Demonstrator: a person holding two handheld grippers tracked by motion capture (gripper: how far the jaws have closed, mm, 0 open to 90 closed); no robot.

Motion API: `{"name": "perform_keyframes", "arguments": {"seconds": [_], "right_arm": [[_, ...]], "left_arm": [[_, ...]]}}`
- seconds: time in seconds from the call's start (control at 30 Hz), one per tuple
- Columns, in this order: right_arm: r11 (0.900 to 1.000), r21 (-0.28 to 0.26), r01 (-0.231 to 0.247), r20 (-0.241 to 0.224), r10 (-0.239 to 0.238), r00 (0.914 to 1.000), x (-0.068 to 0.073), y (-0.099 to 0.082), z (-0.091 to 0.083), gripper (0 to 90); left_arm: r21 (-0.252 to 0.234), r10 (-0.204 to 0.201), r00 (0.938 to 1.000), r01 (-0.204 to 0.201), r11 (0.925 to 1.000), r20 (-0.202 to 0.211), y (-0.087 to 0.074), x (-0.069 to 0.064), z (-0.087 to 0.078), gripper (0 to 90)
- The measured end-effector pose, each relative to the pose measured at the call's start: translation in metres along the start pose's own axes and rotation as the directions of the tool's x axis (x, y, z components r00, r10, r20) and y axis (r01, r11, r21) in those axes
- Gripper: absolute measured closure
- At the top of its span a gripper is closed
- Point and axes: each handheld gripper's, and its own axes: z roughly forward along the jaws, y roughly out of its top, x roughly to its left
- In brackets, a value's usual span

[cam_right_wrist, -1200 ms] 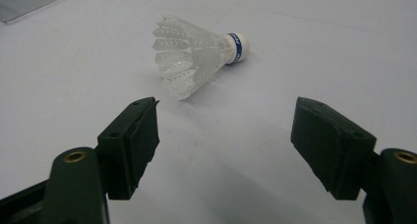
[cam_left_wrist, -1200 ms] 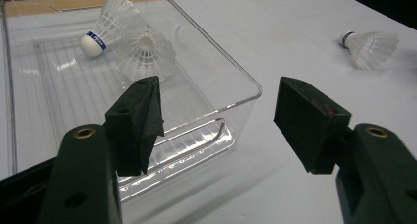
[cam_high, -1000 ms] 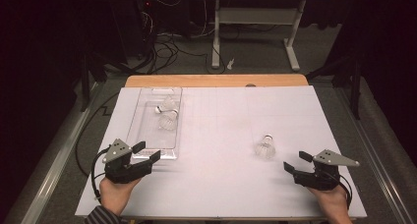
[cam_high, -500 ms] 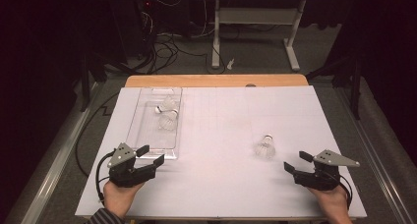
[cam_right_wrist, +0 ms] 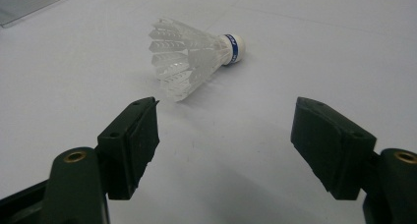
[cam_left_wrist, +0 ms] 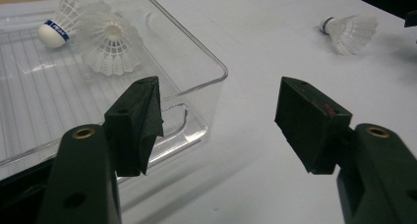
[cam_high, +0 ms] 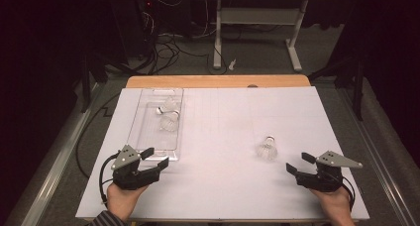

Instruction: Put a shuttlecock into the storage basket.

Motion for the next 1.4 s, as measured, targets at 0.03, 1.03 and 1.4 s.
{"name": "perform_keyframes", "arguments": {"seconds": [0.03,1.03,1.4], "right_arm": [[1.0,0.0,0.0,-0.001,0.0,1.0,0.0,0.0,0.0,27.0],[1.0,-0.001,0.004,-0.002,-0.004,1.0,0.001,-0.001,-0.001,27.1],[1.0,-0.001,-0.002,-0.004,0.002,1.0,0.0,-0.001,-0.001,27.1]], "left_arm": [[0.007,0.004,1.0,-0.004,1.0,0.003,0.0,0.0,0.001,35.2],[0.07,0.015,0.998,-0.019,0.9974,0.062,-0.005,-0.029,0.031,36.2],[0.082,0.007,0.9969,-0.014,0.9965,0.078,-0.006,-0.037,0.04,36.3]]}}
